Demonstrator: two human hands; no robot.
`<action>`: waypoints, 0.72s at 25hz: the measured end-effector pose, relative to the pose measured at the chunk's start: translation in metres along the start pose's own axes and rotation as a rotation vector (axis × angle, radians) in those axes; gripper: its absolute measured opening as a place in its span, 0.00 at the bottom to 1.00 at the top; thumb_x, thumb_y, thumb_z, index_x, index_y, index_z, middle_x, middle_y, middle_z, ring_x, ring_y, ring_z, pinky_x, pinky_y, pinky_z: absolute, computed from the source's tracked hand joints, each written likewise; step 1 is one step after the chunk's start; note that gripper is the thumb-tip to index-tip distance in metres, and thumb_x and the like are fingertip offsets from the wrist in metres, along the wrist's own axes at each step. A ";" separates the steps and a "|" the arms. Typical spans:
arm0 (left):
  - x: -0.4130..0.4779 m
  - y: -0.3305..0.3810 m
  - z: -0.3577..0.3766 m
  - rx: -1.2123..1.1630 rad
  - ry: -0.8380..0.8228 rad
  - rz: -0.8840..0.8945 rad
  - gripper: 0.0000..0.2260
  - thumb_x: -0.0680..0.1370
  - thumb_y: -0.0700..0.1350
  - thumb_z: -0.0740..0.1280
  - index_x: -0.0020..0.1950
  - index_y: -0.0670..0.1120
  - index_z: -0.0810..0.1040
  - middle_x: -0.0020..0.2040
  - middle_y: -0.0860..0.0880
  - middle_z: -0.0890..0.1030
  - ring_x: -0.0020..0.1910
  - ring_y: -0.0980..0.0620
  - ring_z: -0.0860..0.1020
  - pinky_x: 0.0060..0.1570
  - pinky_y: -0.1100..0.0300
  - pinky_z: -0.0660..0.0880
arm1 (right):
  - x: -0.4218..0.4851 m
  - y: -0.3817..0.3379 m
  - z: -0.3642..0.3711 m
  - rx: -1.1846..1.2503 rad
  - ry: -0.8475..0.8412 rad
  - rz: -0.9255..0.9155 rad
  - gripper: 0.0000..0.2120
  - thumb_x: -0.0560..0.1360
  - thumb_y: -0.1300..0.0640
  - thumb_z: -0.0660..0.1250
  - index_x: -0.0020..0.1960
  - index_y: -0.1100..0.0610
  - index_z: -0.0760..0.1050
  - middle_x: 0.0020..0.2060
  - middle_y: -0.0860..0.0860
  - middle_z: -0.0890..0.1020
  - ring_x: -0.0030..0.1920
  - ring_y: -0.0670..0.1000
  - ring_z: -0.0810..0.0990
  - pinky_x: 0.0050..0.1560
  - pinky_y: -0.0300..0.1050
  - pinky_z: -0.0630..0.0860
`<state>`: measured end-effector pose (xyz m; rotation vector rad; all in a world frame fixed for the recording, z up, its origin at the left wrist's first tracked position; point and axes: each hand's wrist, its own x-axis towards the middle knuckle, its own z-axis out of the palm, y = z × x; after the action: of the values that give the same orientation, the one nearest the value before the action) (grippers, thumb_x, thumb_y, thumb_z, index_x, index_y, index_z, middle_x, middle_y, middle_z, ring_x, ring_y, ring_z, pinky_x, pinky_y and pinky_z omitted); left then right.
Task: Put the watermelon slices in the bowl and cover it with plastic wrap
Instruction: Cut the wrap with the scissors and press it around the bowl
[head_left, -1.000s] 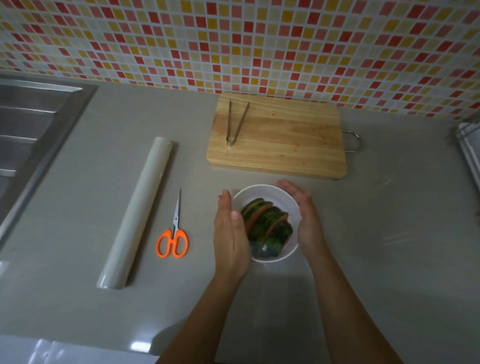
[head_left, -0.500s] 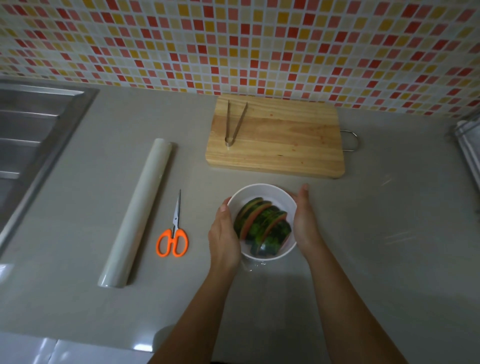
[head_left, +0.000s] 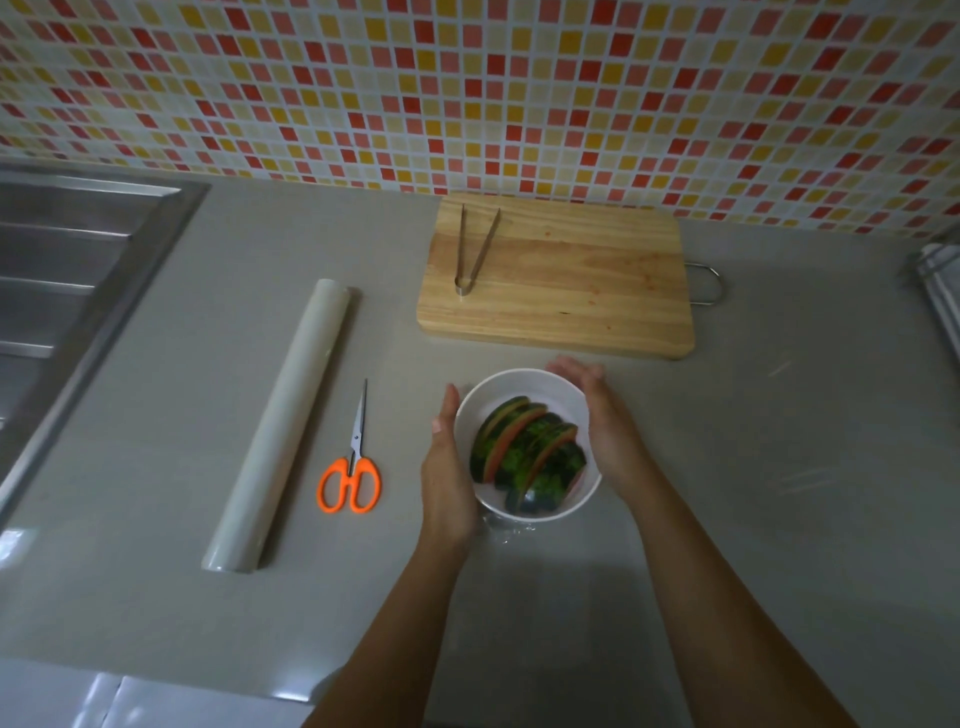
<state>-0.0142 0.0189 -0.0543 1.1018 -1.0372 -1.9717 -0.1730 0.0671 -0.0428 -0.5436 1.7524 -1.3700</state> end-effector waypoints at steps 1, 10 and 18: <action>0.001 0.000 0.003 -0.066 -0.022 -0.038 0.18 0.75 0.66 0.54 0.59 0.66 0.77 0.57 0.54 0.82 0.60 0.51 0.78 0.57 0.50 0.75 | 0.000 0.003 0.002 0.033 0.005 0.034 0.23 0.77 0.38 0.45 0.54 0.40 0.77 0.55 0.47 0.81 0.56 0.50 0.79 0.53 0.46 0.75; 0.024 0.018 0.016 0.181 0.163 -0.177 0.23 0.79 0.61 0.53 0.49 0.49 0.82 0.46 0.43 0.84 0.47 0.46 0.82 0.49 0.50 0.79 | 0.002 0.020 0.004 0.079 0.192 0.218 0.22 0.74 0.37 0.50 0.42 0.44 0.80 0.40 0.52 0.83 0.40 0.51 0.83 0.42 0.46 0.77; 0.028 0.018 0.020 0.329 0.252 -0.212 0.27 0.78 0.64 0.51 0.56 0.46 0.78 0.50 0.42 0.82 0.50 0.46 0.81 0.52 0.50 0.77 | 0.003 0.019 0.007 0.136 0.246 0.152 0.14 0.77 0.44 0.50 0.57 0.39 0.72 0.56 0.50 0.77 0.55 0.54 0.77 0.56 0.54 0.76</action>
<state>-0.0414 -0.0063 -0.0421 1.6520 -1.1714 -1.7961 -0.1664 0.0662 -0.0622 -0.1694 1.8352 -1.4827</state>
